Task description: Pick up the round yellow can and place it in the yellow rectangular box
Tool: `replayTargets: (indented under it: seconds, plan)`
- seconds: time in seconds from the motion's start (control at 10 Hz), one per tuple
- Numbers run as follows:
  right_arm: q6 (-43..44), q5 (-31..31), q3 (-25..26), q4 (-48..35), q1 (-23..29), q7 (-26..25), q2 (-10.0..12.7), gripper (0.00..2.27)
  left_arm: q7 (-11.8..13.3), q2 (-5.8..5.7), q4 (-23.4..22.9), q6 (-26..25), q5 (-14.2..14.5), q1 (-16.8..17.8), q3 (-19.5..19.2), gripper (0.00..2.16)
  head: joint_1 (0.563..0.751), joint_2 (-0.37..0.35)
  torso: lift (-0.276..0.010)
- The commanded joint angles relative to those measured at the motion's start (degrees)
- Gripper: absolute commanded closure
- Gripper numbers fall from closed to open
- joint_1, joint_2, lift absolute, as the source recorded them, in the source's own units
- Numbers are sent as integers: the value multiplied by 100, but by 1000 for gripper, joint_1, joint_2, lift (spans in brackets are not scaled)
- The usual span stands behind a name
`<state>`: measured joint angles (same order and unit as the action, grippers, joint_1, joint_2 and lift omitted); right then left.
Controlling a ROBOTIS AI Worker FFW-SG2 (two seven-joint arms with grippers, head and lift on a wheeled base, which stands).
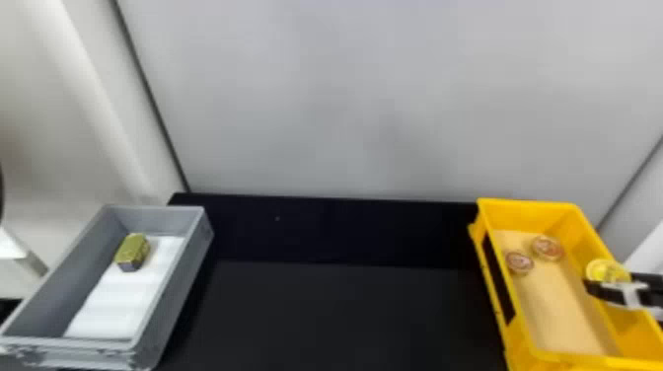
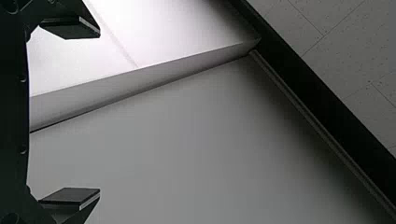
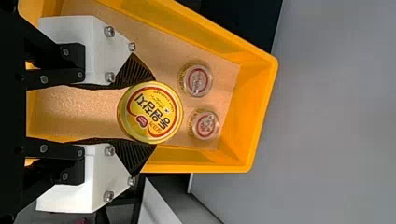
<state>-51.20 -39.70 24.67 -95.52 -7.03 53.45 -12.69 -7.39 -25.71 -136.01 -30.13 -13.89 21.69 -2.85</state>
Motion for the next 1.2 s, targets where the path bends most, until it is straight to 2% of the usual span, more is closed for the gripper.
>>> replayTargets:
  seconds: [0.0, 0.2, 0.6, 1.1]
  plan:
    - [55, 690, 90, 763, -123, -316, -234, 773, 0, -5, 22, 32, 9, 28, 30, 87, 663, 54, -10]
    - [20, 962, 108, 1018, -132, -483, -348, 773, 9, -5, 30, 32, 9, 55, 47, 87, 663, 54, -10]
    - [73, 1261, 213, 1326, -202, -641, -366, 773, 17, -23, 48, 23, 9, 90, 91, 87, 663, 54, -10]
    - [319, 1595, -33, 2205, -518, -834, -383, 773, 17, -5, 57, 49, 9, 134, 153, 87, 663, 54, -10]
